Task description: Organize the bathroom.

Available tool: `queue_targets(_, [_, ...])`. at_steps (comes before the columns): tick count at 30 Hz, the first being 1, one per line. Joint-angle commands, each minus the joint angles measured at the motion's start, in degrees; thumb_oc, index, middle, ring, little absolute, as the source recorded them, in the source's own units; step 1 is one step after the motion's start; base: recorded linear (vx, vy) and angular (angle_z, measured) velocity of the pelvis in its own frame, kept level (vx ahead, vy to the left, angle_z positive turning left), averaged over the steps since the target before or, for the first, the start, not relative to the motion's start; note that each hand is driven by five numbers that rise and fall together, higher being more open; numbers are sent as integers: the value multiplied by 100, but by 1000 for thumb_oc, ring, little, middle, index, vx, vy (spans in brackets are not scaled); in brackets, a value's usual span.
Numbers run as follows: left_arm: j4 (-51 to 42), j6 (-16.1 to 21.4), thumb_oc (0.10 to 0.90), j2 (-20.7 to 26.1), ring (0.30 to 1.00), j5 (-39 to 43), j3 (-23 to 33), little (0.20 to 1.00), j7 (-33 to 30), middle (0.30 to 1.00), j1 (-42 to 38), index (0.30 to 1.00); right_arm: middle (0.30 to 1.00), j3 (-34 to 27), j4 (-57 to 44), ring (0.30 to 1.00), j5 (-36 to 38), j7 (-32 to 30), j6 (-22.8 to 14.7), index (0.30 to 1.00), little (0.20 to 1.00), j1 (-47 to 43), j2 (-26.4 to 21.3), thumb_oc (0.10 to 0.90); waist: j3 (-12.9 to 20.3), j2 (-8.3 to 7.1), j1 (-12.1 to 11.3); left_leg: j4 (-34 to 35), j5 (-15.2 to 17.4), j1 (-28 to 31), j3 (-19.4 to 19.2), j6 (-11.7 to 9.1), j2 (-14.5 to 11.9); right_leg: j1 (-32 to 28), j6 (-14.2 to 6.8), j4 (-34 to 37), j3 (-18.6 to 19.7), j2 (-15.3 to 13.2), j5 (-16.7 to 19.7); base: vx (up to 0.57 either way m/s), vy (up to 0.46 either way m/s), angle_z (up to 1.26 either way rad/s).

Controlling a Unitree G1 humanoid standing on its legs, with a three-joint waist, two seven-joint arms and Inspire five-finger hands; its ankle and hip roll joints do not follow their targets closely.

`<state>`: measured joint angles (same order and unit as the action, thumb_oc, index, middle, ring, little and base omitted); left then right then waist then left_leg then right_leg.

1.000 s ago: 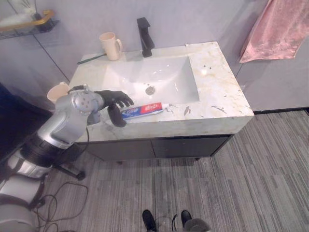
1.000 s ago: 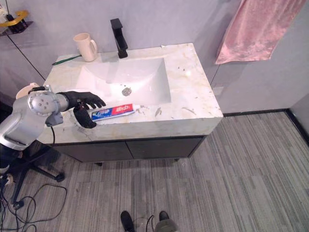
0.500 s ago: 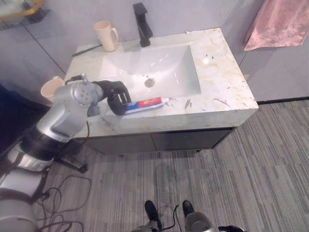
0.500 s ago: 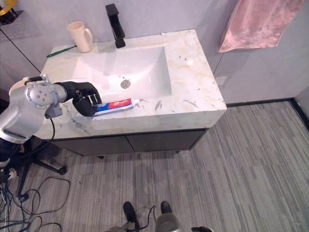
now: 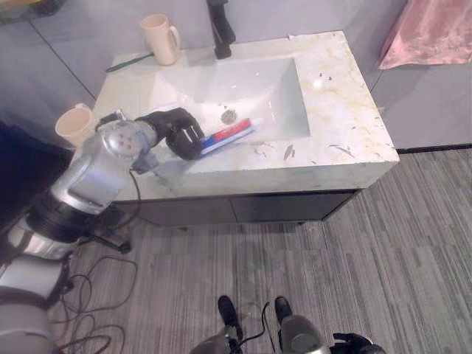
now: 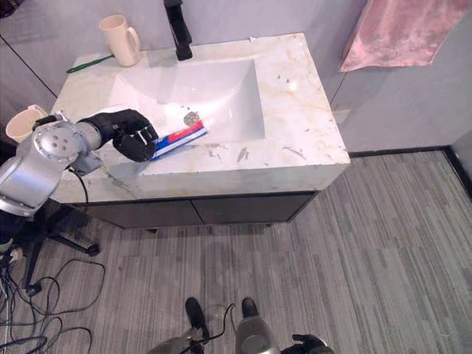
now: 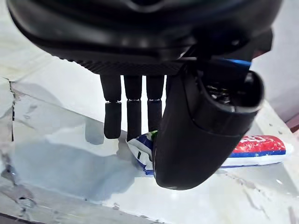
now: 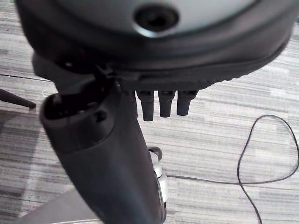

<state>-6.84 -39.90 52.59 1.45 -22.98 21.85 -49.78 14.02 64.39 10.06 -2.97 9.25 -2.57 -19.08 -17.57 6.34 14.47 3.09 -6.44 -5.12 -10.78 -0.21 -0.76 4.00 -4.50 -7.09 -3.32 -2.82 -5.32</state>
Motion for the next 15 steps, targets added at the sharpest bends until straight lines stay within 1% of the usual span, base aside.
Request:
queue_targets(1, [149,563,400,-63,300,225,929,300,-959,300,-27,300,900,95,-116,900,343,-201,10,900,900,568,-29,800,743,-247,1,-743,382,-383,502,-329,-221,-78,-345,200,-527,-151,319,0,0,0])
queue_targets(2, [146,564,400,-60,300,235,931,300,-970,300,-20,300,900,98,-119,900,344,-203,11,900,900,571,-30,800,743,-248,2,-742,382,-378,501,-330,-220,-82,-345,203,-525,-152,320,32,-15,-1])
queue_targets(3, [141,638,400,-62,300,393,992,300,-1130,300,4,300,900,92,-119,900,420,-302,-16,900,900,610,0,800,792,-289,-13,-752,388,-360,486,-328,-238,-123,-351,215,-537,-149,325,75,-15,-2])
queue_targets(4, [142,683,400,-60,300,676,1079,300,-1471,300,45,300,900,47,-101,900,496,-405,-58,900,900,662,17,800,872,-346,-29,-761,404,-307,453,-326,-257,-203,-357,242,-532,-142,330,88,-17,0])
queue_targets(6, [139,757,400,-81,300,891,1152,300,-1802,300,67,300,900,-26,-103,900,605,-550,-148,900,900,699,23,800,930,-399,-33,-754,420,-255,424,-324,-269,-264,-368,277,-529,-137,336,69,-10,5])
queue_targets(8, [128,777,400,-119,300,1280,1271,300,-2374,300,108,300,900,-152,-129,900,875,-833,-365,900,900,777,24,800,998,-470,-31,-752,436,-194,402,-330,-274,-356,-387,338,-515,-129,356,52,-7,4])
queue_targets(10, [169,898,400,-134,300,1237,1397,300,-2666,300,187,300,900,-330,-178,900,1008,-1016,-567,900,900,833,-18,800,1040,-526,-23,-746,451,-139,387,-335,-287,-408,-400,353,-515,-120,361,18,0,1])
queue_targets(12, [184,914,400,-135,300,1267,1426,300,-2726,300,212,300,900,-377,-218,900,1027,-1053,-582,900,900,849,-48,800,1050,-541,-20,-743,452,-119,381,-337,-290,-423,-403,360,-513,-116,364,0,0,0])
queue_targets(13, [209,1031,400,-132,300,1371,1497,300,-2955,300,272,300,900,-502,-368,900,1085,-1178,-602,900,900,893,-143,800,1073,-583,-4,-743,457,-70,371,-346,-299,-451,-409,365,-513,-106,376,39,11,-4])
queue_targets(14, [194,1245,400,-117,300,1491,1644,300,-3235,300,424,300,900,-730,-734,900,1243,-1421,-630,900,900,1004,-329,800,1100,-656,25,-745,473,25,351,-355,-320,-503,-407,358,-520,-94,388,53,15,-4])
queue_targets(15, [143,1369,400,-102,300,1564,1732,300,-3370,300,519,300,900,-843,-1000,900,1300,-1515,-552,900,900,1068,-441,800,1112,-687,40,-743,483,75,344,-354,-328,-531,-402,354,-522,-86,391,58,16,-9])
